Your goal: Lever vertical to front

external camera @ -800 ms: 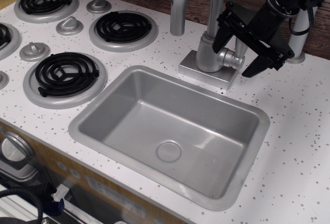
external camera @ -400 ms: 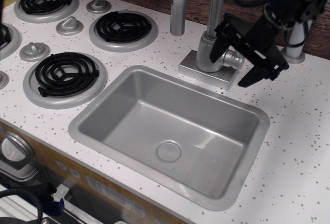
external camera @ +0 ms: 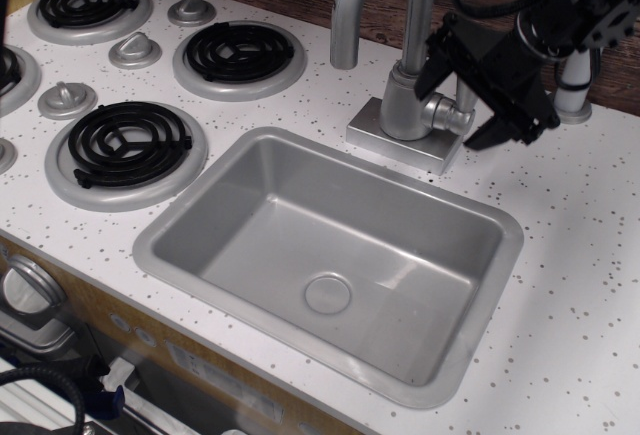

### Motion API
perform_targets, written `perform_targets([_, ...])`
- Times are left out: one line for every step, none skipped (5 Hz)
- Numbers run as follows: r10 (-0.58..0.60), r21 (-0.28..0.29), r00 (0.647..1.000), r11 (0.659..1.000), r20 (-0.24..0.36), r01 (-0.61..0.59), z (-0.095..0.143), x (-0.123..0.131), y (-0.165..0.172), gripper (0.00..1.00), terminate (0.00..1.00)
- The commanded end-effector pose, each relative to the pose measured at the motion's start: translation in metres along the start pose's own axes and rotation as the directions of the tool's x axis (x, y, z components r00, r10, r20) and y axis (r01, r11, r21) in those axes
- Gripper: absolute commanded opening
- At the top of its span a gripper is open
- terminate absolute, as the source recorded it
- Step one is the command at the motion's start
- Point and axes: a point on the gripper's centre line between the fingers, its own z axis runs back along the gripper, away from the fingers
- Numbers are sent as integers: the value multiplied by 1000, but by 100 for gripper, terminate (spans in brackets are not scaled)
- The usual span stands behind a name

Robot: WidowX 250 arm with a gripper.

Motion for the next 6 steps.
perform_targets([48,-9,988,999,145,-47,24,26,14,100,0])
perform_targets([33,-15,985,999,171,-30,19,35,14,100,0])
perform_targets([24,-22,982,1000,186,-21,12,42,15,100,0])
perform_targets([17,-33,982,999,189,-11,6,48,19,100,0])
perform_targets([28,-44,983,999,181,-21,1,50,20,100,0])
perform_targets([39,-37,985,999,170,-33,2,46,18,0,0])
